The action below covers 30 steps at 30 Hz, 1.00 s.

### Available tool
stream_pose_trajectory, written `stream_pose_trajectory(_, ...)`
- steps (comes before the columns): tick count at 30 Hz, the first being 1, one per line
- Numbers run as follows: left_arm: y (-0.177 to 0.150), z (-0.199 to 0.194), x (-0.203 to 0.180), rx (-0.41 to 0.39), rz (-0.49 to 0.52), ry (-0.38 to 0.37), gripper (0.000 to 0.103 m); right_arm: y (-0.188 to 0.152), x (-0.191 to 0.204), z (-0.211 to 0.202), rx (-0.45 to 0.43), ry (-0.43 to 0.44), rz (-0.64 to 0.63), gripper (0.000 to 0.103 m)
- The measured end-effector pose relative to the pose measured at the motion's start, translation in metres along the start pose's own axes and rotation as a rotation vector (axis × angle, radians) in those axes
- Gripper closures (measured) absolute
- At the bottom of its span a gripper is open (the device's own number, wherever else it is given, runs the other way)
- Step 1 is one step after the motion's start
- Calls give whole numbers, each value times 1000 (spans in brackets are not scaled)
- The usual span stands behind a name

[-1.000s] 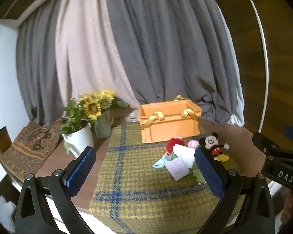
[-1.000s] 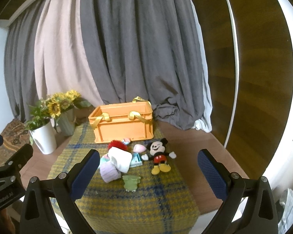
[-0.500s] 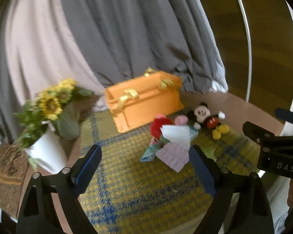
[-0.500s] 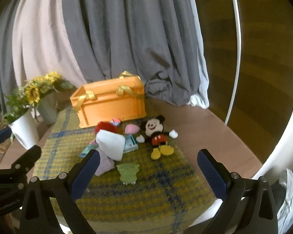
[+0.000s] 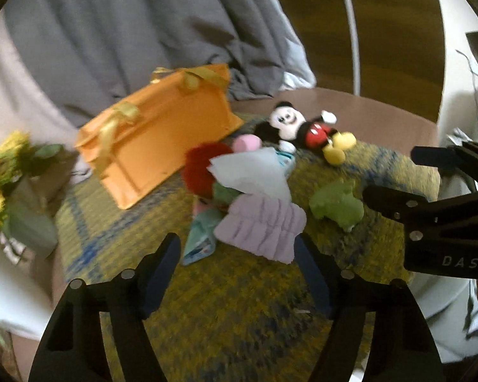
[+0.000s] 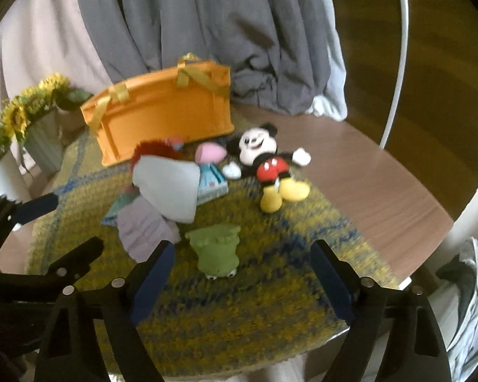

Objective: Organize soft objects
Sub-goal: 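Lower the left tool onto the lavender scrunchie while the right tool approaches the green frog, then close the left tool on the scrunchie while the right tool grasps the green frog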

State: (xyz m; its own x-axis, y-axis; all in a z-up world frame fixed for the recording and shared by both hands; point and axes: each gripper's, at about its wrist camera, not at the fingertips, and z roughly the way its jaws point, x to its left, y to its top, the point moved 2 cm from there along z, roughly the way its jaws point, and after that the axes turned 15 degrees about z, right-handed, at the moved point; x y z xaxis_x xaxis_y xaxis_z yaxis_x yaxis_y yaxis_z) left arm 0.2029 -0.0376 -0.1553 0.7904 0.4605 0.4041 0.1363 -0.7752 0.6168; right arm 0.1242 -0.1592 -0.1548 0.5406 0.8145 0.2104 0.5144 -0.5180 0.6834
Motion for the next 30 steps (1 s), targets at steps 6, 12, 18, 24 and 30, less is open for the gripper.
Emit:
stream_pose_trajectory(6, 1, 33, -5, -8, 88, -90, 33, -8, 3, 26, 40, -31, 3, 21)
stream_pose_trajectory(12, -1, 56, -9, -4, 125, -148, 35, -14, 7, 47, 69, -36, -7, 27)
stream_pose_trajectory(18, 0, 62, -11, -16, 124, -196, 48, -15, 6, 59, 107, -12, 26, 38)
stream_pose_trajectory(24, 0, 61, -7, -13, 68, -222, 66, -16, 11, 65, 151, 44, 46, 61)
stream_pose_trajectory(30, -1, 53, 0, -16, -17, -229, 76, -15, 10, 61, 162, 50, 77, 61)
